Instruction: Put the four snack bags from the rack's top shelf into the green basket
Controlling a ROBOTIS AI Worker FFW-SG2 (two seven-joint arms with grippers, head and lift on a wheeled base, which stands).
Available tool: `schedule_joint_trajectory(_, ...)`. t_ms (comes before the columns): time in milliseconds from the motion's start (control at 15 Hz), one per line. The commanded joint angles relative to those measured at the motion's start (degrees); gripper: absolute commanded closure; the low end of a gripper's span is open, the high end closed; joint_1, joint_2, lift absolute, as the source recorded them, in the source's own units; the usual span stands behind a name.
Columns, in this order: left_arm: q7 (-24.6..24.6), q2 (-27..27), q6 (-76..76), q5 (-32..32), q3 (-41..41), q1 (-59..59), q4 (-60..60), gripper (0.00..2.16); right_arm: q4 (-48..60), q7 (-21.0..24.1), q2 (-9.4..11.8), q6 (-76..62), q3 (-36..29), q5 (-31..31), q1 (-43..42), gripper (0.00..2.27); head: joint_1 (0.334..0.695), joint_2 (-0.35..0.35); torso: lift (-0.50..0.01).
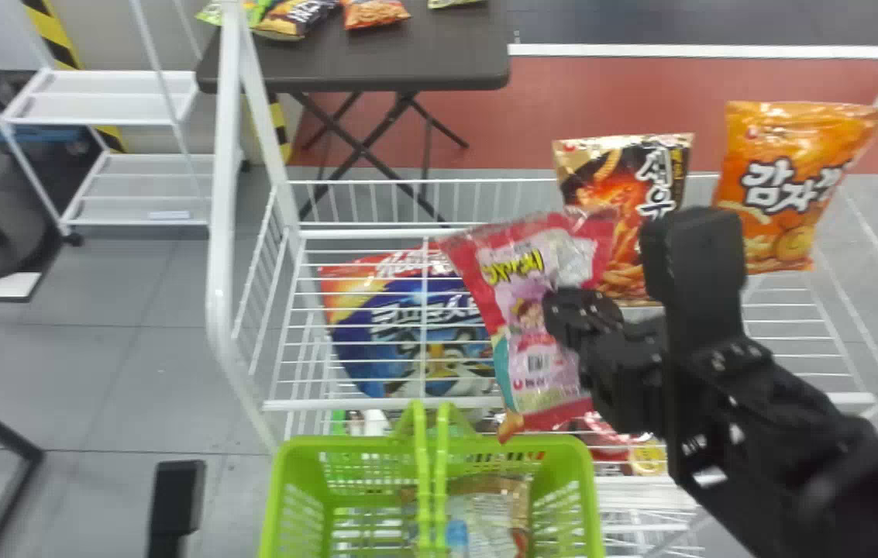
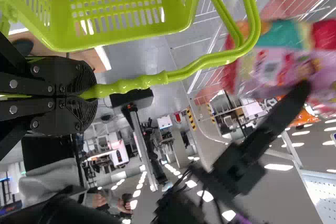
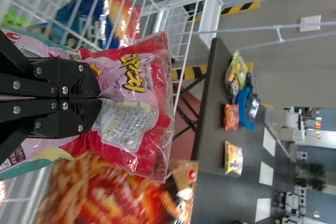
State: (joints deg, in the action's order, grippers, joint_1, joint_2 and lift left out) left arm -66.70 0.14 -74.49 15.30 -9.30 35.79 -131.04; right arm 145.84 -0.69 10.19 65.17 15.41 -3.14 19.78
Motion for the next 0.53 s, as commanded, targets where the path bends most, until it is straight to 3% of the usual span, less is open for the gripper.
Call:
schedule_joint_trajectory(0,0.3,-0.2,0.0,-0.2,0.4,-0.1,0.2,2.15,8.4,-0.9,2.6,1.8,-6.6,-3.0,9.2,2.16,0.695,-0.077,0.000)
schedule_joint_trajectory(200,0.3,-0.3,-0.2,-0.5,0.9,0.1,-0.2,2.15,11.8,-3.9,3.7,5.3,-18.0,-13.6,17.2,2.16,0.695,-0.207,0.000)
schedule_joint_trajectory(267,0.3,-0.3,-0.2,-0.6,0.9,0.5,-0.4,2.15,11.7,-5.8,3.3,4.9,-20.4,-16.1,19.9,2.16,0.695,-0.233,0.000)
schedule_joint_trajectory(400,0.5,-0.3,0.0,-0.7,1.7,0.8,-0.6,2.15,10.4,-10.8,-0.3,-2.8,-20.9,-15.8,25.7,2.16,0.695,-0.283,0.000)
schedule_joint_trajectory(467,0.6,-0.3,0.0,-0.8,1.8,0.8,-0.6,2.15,8.1,-11.4,-0.3,-3.9,-20.3,-17.3,25.9,2.16,0.695,-0.279,0.000)
